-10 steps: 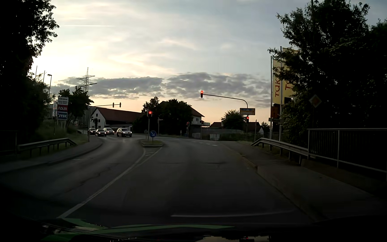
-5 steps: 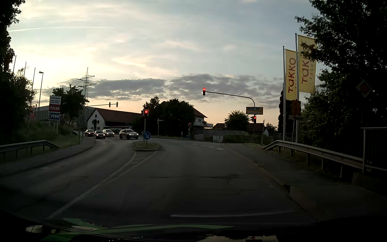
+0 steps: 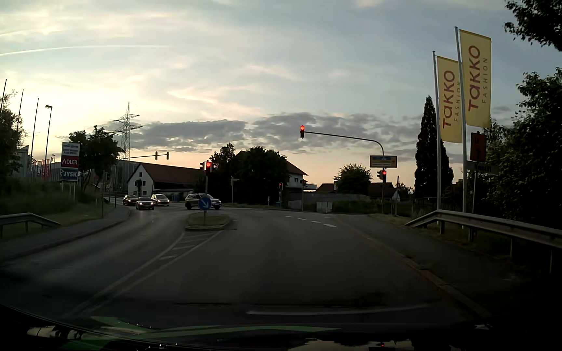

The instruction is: Follow the waypoints while adhering to traffic rules and regulations

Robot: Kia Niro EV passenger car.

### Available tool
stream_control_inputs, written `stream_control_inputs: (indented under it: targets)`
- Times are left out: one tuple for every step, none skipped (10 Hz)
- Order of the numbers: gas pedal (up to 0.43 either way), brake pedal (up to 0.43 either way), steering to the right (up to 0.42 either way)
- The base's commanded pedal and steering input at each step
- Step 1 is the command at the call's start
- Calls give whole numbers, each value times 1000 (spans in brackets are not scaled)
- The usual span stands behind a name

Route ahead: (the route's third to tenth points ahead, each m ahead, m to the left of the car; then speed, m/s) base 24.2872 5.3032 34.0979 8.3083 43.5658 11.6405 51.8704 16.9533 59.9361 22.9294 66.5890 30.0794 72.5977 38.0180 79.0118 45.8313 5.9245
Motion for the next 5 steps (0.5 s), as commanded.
stream_control_inputs:
  targets:
    - [0, 0, -29]
    - [0, 0, -30]
    - [0, 0, -30]
    - [0, 0, -31]
    - [0, 0, -31]
